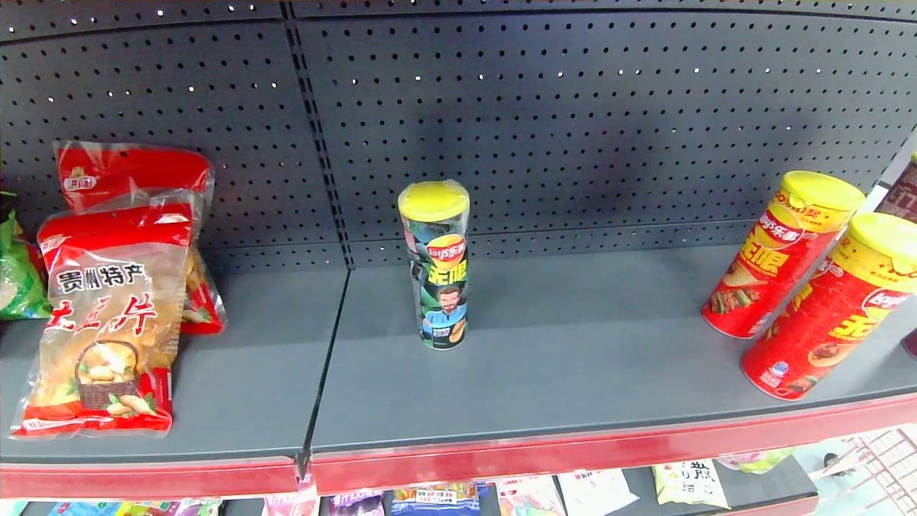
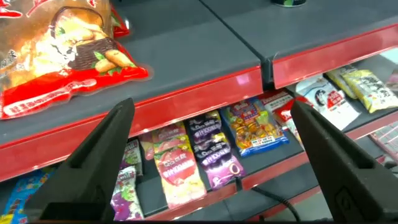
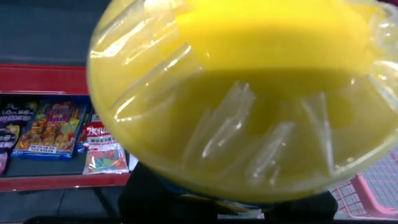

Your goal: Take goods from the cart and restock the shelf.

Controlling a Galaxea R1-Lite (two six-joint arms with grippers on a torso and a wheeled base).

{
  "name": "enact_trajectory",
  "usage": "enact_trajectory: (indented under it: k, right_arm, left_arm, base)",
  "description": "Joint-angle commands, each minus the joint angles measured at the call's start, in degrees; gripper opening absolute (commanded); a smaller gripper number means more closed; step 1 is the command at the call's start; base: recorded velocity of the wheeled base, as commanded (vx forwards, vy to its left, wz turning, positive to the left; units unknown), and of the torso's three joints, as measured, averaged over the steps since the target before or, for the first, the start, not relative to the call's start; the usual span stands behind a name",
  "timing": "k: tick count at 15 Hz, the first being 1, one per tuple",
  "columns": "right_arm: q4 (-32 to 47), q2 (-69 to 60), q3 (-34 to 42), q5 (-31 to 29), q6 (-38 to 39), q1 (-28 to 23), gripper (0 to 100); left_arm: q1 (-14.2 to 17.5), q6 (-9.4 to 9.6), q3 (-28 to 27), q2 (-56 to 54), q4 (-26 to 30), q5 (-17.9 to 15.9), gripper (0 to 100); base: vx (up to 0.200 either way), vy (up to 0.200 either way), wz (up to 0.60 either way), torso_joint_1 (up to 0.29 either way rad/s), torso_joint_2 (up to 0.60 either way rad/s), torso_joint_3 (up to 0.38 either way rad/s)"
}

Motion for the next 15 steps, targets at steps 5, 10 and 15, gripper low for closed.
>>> enact_trajectory:
  k: [5, 10, 15]
  right_arm:
    - [-0.6, 0.2, 0.7, 0.7, -0.7, 0.4, 0]
    - [-0.1, 0.1, 0.8, 9.4, 0.8, 0.8, 0]
    - [-0.3, 0.1, 1.4, 9.3, 1.0, 0.8, 0]
  left_arm:
    - [-1.4, -1.04, -10.0, 13.9, -1.7, -1.0, 100]
    - [-2.8, -1.48, -21.7, 50.8, -21.3, -17.5, 100]
    - [-3.4, 4.24, -32.1, 80.4, -38.6, -28.5, 100]
  base:
    - [0.000, 0.000, 0.00, 0.000, 0.00, 0.000]
    - [0.000, 0.000, 0.00, 0.000, 0.00, 0.000]
    - [0.000, 0.000, 0.00, 0.000, 0.00, 0.000]
